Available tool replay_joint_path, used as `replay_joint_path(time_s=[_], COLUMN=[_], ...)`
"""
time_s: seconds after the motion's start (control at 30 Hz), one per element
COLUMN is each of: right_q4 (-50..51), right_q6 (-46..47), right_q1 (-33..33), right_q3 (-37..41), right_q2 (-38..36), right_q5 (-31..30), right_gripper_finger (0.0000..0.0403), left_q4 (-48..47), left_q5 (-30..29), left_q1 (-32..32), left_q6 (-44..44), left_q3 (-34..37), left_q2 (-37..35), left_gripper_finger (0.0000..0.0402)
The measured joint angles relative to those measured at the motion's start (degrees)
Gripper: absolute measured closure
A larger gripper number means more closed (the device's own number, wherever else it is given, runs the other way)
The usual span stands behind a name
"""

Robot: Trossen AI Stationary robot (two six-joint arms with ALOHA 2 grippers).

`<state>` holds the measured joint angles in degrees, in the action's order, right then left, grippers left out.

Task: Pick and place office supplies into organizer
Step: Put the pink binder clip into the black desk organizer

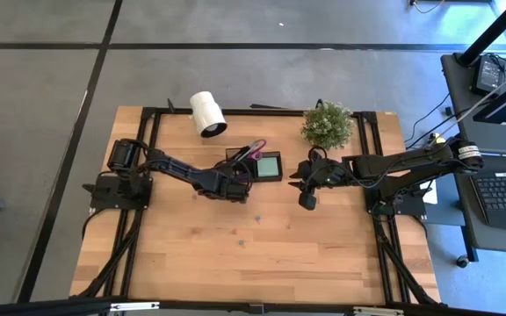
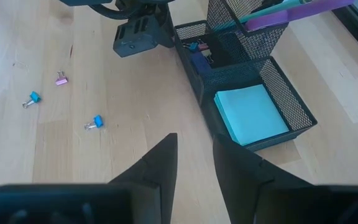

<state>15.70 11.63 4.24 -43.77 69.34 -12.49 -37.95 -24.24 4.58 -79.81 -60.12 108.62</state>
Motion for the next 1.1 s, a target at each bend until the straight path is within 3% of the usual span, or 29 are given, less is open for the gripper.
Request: replay_joint_path(time_s=[0.3, 0.77, 1.1], right_q4=[0.01, 0.05, 0.30], right_q6=[-0.12, -0.34, -0.34], right_q1=[0.00, 0.02, 0.02], right_q3=[0.00, 0.00, 0.00], right_q2=[0.00, 0.00, 0.00], right_q5=[0.00, 0.00, 0.00], right_gripper_finger=[0.0296, 0.0296, 0.0296], left_q4=[0.04, 0.24, 0.31], left_q5=[0.98, 0.94, 1.08], left_q1=[0.04, 0.15, 0.29], left_q6=[-0.45, -2.41, 3.74], left_q3=[0.00, 0.00, 0.50], left_q2=[-0.04, -0.09, -3.22], left_gripper_finger=[0.0297, 0.0340, 0.0342])
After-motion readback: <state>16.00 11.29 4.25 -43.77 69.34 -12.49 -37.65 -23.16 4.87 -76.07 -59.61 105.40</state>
